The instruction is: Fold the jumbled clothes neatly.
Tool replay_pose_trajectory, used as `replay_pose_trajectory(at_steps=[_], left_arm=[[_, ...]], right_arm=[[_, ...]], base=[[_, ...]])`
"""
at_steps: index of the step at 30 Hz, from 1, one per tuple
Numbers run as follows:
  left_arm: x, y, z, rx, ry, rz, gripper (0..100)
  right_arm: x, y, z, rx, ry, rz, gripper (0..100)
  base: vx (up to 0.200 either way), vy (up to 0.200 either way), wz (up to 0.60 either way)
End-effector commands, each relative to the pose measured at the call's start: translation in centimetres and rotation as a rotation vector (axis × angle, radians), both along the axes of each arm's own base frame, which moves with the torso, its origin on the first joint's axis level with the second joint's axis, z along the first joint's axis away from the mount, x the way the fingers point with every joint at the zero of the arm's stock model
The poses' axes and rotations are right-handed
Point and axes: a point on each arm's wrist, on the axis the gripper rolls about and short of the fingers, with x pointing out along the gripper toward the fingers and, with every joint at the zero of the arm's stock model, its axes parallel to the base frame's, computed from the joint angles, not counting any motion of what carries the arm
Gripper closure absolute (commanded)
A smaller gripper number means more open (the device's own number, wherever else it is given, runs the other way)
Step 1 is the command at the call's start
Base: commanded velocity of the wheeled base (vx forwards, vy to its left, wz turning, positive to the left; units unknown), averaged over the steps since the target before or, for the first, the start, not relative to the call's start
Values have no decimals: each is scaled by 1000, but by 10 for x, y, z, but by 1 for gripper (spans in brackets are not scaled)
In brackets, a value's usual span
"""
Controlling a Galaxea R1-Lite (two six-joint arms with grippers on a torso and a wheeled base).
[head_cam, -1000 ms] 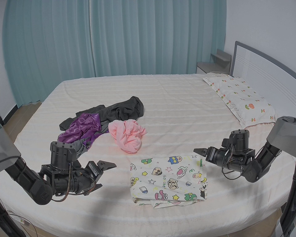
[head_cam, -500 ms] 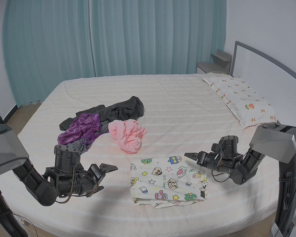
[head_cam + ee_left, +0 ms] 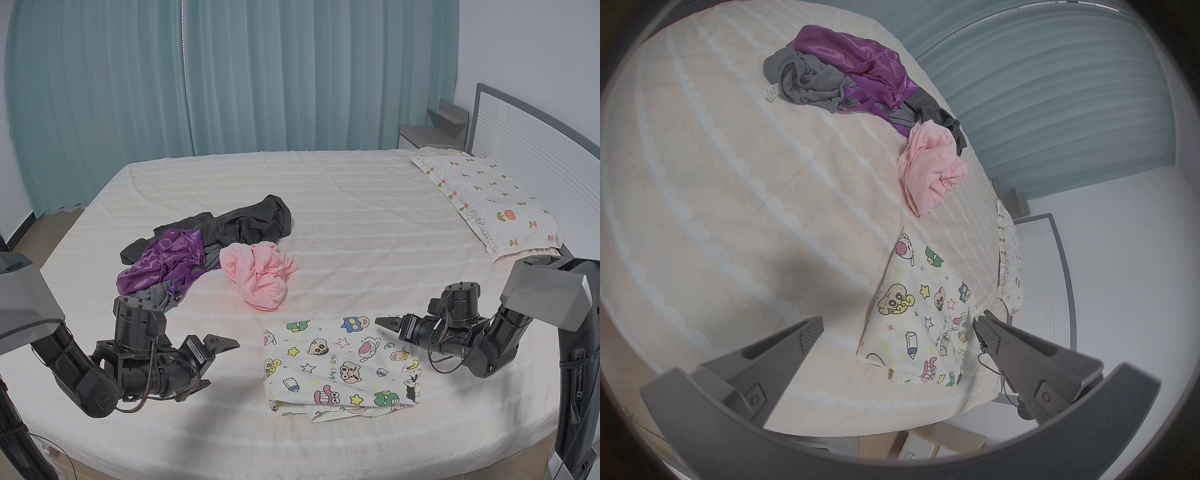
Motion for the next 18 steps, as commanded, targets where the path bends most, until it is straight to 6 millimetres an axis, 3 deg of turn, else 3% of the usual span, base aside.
replay_pose_trajectory(at_steps=[1, 7, 8, 13, 18], left_arm=[[0, 0, -2, 2, 5, 0, 0], [1, 0, -1, 1, 4, 0, 0], [0, 0, -2, 2, 5, 0, 0], [0, 0, -2, 3, 5, 2, 0], [1, 1, -1, 1, 4, 5, 0]], right_arm=[[3, 1, -4, -1, 0, 0, 0], [14, 5, -4, 3, -24, 5, 0], [16, 5, -5, 3, -24, 5, 100], [19, 1, -6, -4, -13, -12, 100], [30, -16, -1, -11, -45, -86, 100]], base=[[0, 0, 0], [0, 0, 0], [0, 0, 0], [0, 0, 0], [0, 0, 0]])
